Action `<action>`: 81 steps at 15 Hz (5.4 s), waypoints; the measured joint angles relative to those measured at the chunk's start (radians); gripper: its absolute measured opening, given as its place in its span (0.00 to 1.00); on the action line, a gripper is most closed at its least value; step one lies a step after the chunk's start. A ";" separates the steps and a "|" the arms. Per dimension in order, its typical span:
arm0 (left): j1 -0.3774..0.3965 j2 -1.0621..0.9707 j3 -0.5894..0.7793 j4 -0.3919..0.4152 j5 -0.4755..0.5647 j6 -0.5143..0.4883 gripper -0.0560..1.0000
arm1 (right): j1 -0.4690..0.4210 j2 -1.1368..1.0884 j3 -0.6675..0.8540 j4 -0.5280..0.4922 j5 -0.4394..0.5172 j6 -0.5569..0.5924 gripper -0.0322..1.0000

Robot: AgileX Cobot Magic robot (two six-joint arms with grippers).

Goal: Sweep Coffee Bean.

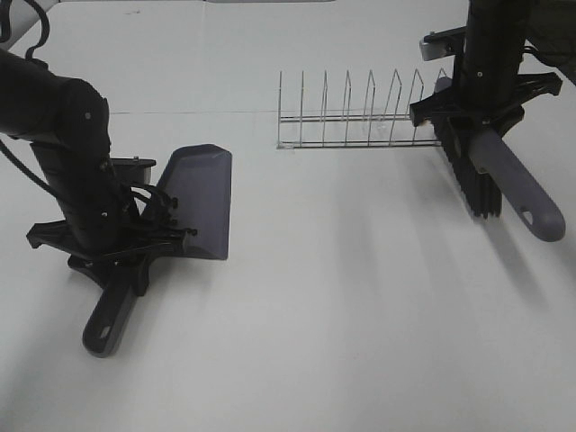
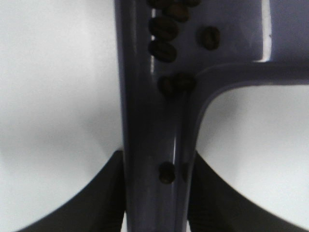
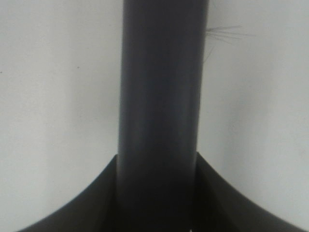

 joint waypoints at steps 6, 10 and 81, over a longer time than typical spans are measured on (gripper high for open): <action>0.000 0.000 0.000 -0.002 -0.002 0.003 0.36 | -0.020 0.000 0.000 0.082 0.000 -0.038 0.30; 0.000 0.000 0.000 -0.002 -0.003 0.003 0.36 | -0.016 0.000 0.000 0.109 0.000 -0.052 0.30; -0.070 -1.558 0.516 0.137 0.411 -0.064 0.75 | -0.030 -1.733 1.118 0.339 0.070 -0.138 0.75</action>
